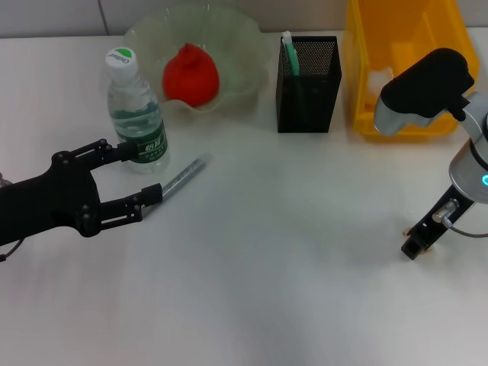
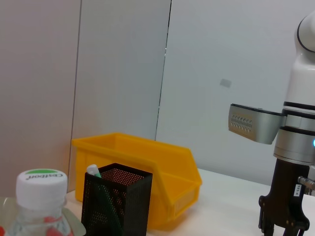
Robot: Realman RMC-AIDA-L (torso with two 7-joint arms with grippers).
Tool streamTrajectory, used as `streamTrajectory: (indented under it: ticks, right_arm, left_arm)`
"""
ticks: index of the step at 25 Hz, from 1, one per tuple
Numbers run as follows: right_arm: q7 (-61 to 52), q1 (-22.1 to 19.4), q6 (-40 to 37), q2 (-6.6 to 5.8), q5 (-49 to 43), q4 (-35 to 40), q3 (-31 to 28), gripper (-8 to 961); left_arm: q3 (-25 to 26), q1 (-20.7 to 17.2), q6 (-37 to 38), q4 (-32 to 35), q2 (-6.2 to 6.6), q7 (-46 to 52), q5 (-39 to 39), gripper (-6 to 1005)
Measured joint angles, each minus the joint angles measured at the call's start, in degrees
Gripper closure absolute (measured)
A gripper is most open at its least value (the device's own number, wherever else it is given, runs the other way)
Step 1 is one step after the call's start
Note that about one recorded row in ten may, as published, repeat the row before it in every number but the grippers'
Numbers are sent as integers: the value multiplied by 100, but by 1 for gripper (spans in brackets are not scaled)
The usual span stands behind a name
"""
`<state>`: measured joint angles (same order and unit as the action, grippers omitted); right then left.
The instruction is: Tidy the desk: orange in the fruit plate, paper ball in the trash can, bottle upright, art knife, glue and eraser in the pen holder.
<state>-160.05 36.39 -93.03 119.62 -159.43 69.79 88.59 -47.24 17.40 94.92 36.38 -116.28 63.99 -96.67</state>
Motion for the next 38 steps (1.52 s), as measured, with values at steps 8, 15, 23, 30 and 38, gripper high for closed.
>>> streamTrajectory:
  ticks: [8, 15, 23, 30, 38]
  right_arm:
    - [2, -8, 7, 0, 0, 15, 1, 576]
    - [23, -147, -164, -11, 0, 789, -68, 694]
    - [40, -576, -43, -22, 12, 2722, -121, 698]
    - [52, -826, 1556, -6, 78, 2961, -72, 689]
    - [368, -761, 2894, -30, 427, 2212, 25, 662]
  left_arm:
    - [5, 6, 0, 0, 0, 0, 0, 202]
    - [5, 9, -17, 0, 0, 0, -1, 202]
    - [4, 9, -18, 0, 0, 2, -1, 202]
    - [4, 9, -40, 0, -5, 5, -1, 202]
    - [4, 10, -76, -9, -51, 8, -1, 202]
